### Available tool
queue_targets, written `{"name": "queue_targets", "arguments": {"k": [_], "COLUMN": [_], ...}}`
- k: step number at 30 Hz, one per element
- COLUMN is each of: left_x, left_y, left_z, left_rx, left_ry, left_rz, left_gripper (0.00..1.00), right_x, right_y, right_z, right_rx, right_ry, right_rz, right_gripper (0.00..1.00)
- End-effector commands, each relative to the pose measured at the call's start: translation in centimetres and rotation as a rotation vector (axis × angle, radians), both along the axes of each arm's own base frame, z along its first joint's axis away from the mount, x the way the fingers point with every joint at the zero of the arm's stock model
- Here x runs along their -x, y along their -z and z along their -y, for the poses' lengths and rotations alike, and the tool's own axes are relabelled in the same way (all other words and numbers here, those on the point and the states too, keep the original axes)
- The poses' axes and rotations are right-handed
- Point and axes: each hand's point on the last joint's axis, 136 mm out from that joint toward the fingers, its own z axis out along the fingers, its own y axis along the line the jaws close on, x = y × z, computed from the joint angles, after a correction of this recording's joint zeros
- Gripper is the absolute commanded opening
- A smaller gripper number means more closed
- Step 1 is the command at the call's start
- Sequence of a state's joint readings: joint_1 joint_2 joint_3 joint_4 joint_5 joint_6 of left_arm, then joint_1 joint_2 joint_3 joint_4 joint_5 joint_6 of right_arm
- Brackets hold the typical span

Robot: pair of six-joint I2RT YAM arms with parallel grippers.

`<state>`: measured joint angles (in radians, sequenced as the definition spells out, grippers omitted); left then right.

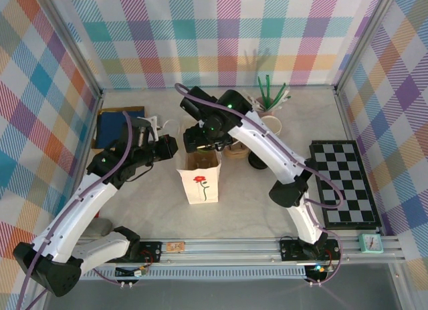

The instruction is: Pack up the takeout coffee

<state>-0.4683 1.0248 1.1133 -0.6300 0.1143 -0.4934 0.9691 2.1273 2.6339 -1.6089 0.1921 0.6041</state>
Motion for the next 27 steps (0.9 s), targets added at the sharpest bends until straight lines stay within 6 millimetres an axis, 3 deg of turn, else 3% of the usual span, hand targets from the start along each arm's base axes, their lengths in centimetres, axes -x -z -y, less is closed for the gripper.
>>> {"name": "queue_targets", "arguments": {"k": [1,6,13,15,19,27], "left_x": [0.2,0.1,0.2,0.2,0.3,0.5], "left_y": [-0.1,0.1,-0.1,-0.1,-0.5,-0.9], "left_z": [-0.1,0.0,0.0,0.0,-0.1,-0.3], "left_rx": [0.027,0.032,0.042,0.046,0.055,0.059], "left_ry": [-0.005,-0.007,-0.009,-0.011,-0.018,-0.024], "left_rz": [0.006,-0.002,-0.001,-0.001,0.009,0.020], "left_gripper": [0.08,0.04,0.02,0.02,0.01,0.00], "right_x": [1.4,2.4,3.0,2.9,3.3,3.3], "right_y": [-1.2,-4.9,-5.8,-5.6,-3.2,0.0], "right_z": [1.3,-1.0,-2.1,-2.1,-1.9,0.4], "right_rx": [0.005,-0.193,-0.259,-0.251,-0.170,0.022], "right_ry": [0.014,-0.036,-0.063,-0.058,-0.037,0.039], "right_rz": [-0.021,0.004,-0.012,-0.013,-0.061,-0.053], "right_gripper": [0.49,0.46,0.47,0.47,0.48,0.48]}}
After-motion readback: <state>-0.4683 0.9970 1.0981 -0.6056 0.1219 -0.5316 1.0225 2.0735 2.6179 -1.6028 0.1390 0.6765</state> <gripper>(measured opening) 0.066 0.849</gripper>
